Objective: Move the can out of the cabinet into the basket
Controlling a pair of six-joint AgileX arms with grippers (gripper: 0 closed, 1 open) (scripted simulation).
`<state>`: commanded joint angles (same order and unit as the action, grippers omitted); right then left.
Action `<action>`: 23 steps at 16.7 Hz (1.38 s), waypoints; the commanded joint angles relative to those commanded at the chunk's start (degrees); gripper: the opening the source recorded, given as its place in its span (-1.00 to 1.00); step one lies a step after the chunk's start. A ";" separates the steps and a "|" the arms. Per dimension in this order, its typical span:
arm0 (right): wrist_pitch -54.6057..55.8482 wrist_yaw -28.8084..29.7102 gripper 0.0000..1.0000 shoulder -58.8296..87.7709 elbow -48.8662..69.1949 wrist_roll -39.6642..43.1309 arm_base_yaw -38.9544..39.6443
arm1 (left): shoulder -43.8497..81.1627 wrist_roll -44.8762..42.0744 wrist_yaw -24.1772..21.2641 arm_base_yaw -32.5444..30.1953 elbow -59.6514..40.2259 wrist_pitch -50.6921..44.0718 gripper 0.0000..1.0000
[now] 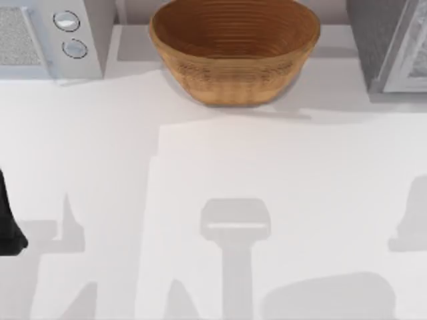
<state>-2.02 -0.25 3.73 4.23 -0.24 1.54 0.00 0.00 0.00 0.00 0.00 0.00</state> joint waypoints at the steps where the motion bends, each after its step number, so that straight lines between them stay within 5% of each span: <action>1: 0.93 0.07 -1.00 -1.73 -1.95 0.11 -0.69 | 0.00 0.00 0.00 0.00 0.00 0.00 1.00; 13: 4.18 2.46 -1.00 2.66 1.18 0.03 1.00 | 0.00 0.00 0.00 0.00 0.00 0.00 1.00; 23: 17.02 18.49 -1.00 54.86 41.32 -0.19 16.17 | 0.00 0.00 0.00 0.00 0.00 0.00 1.00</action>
<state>15.00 18.24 58.59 45.55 -0.43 17.71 0.00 0.00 0.00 0.00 0.00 0.00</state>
